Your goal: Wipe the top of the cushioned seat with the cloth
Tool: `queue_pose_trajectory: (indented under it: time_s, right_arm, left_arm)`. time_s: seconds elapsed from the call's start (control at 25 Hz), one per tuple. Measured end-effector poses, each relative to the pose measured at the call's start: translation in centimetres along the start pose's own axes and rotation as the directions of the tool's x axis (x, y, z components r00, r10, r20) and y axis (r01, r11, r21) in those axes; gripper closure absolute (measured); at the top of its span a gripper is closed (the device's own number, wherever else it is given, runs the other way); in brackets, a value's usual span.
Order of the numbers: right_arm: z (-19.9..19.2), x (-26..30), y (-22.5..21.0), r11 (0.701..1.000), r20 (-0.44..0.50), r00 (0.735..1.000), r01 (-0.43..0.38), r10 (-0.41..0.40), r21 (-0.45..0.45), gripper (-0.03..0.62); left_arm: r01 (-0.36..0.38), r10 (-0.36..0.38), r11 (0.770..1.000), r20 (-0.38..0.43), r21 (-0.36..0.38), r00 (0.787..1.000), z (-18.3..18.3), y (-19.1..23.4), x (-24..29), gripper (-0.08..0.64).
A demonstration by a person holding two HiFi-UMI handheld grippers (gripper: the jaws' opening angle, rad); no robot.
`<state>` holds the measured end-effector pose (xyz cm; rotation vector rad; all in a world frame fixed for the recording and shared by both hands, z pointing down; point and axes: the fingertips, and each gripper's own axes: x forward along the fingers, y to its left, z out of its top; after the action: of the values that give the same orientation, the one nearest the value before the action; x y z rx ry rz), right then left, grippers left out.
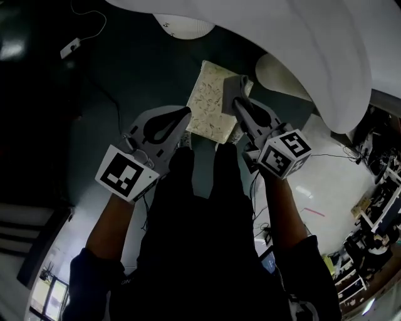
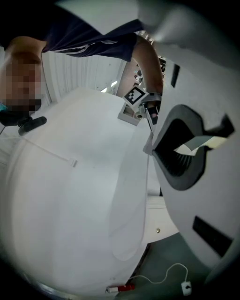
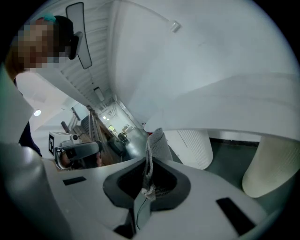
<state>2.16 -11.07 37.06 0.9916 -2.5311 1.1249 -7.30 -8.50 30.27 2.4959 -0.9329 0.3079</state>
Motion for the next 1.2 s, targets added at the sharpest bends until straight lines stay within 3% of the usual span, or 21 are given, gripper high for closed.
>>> queue_pose_trajectory:
  time_s: [0.4, 0.8, 1.2]
  right_arm:
    - [-9.3, 11.0, -11.0, 0.998, -0.16, 0.987, -0.022, 0.03, 0.056, 0.559]
    - [-17.6, 21.1, -15.7, 0.997, -0.28, 0.959, -0.031, 0.05, 0.072, 0.558]
    - [-21.7, 21.7, -22.3, 0.986, -0.332, 0.939, 0.133, -0.092, 0.103, 0.558]
  left_arm:
    - [-0.135, 0.122, 0.978, -0.09, -0.161, 0.988, -9.8, 4.6, 4.3, 0.554]
    - [-0.237, 0.19, 0.931, -0.188, -0.276, 0.964, -18.0, 8.5, 3.4, 0.554]
    - [-0.252, 0.176, 0.914, -0.249, -0.319, 0.952, -22.3, 9.3, 4.4, 0.554]
